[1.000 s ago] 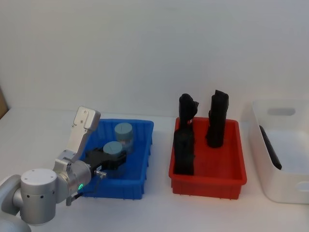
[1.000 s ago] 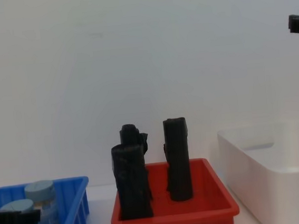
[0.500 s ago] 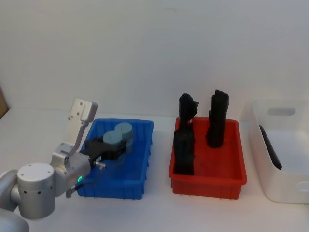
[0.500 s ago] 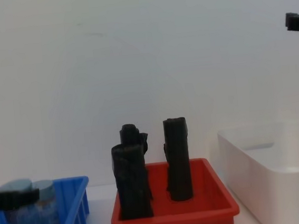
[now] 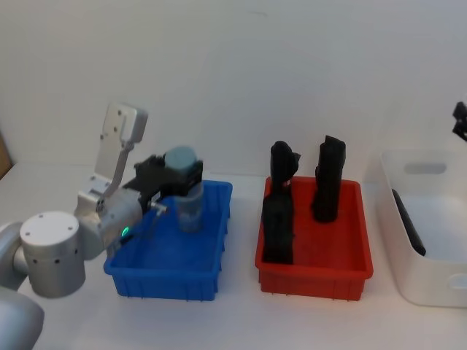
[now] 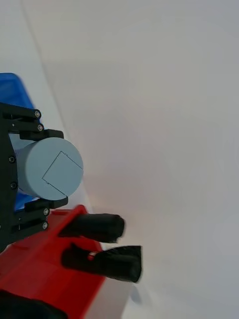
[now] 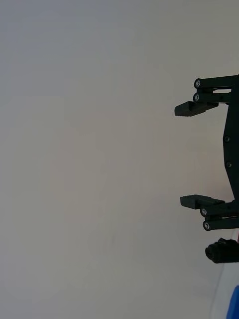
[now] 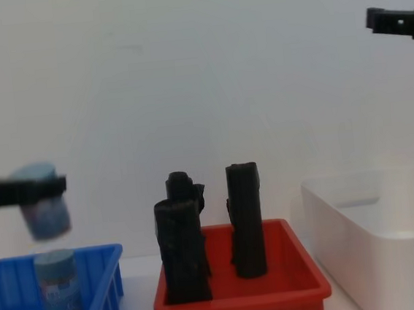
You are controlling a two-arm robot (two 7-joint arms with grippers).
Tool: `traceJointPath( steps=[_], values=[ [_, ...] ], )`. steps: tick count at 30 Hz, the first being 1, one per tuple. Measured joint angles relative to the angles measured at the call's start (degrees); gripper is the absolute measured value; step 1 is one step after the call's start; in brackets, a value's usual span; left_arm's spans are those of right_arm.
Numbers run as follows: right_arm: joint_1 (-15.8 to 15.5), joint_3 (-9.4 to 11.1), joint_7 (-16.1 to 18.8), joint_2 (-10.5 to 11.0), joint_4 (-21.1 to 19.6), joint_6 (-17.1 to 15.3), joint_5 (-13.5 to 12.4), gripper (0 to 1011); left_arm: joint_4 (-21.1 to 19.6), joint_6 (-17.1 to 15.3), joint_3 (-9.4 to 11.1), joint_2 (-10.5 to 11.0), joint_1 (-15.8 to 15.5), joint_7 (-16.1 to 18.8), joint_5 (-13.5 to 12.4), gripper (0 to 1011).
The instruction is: Pick the cotton swabs from the blue box and place them into the white box.
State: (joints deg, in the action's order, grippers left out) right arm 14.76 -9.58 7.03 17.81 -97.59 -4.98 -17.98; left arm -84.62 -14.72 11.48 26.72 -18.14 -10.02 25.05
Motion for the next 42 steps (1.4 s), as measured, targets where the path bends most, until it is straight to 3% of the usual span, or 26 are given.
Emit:
traceJointPath(
  steps=[15,24,32,42],
  values=[
    [1.5,-1.2,13.3,0.6,2.1,2.4,1.1,1002,-3.2,3.2,1.4,-2.5,-7.1,-7.7,-6.9,665],
    [2.9,-2.9,21.5,0.0,4.3,5.3,3.9,1002,-4.0,3.8,3.0,-4.5,-10.0,-11.1,-9.8,666],
    [5.0,-5.4,28.1,-1.7,7.6,10.3,8.8,1002,-4.1,3.9,3.9,-5.5,-11.0,-12.3,-10.8,666],
    [6.9,-8.0,30.1,-3.9,11.5,15.5,14.8,1002,-4.0,3.7,4.9,-6.3,-11.3,-13.4,-11.3,665]
  ],
)
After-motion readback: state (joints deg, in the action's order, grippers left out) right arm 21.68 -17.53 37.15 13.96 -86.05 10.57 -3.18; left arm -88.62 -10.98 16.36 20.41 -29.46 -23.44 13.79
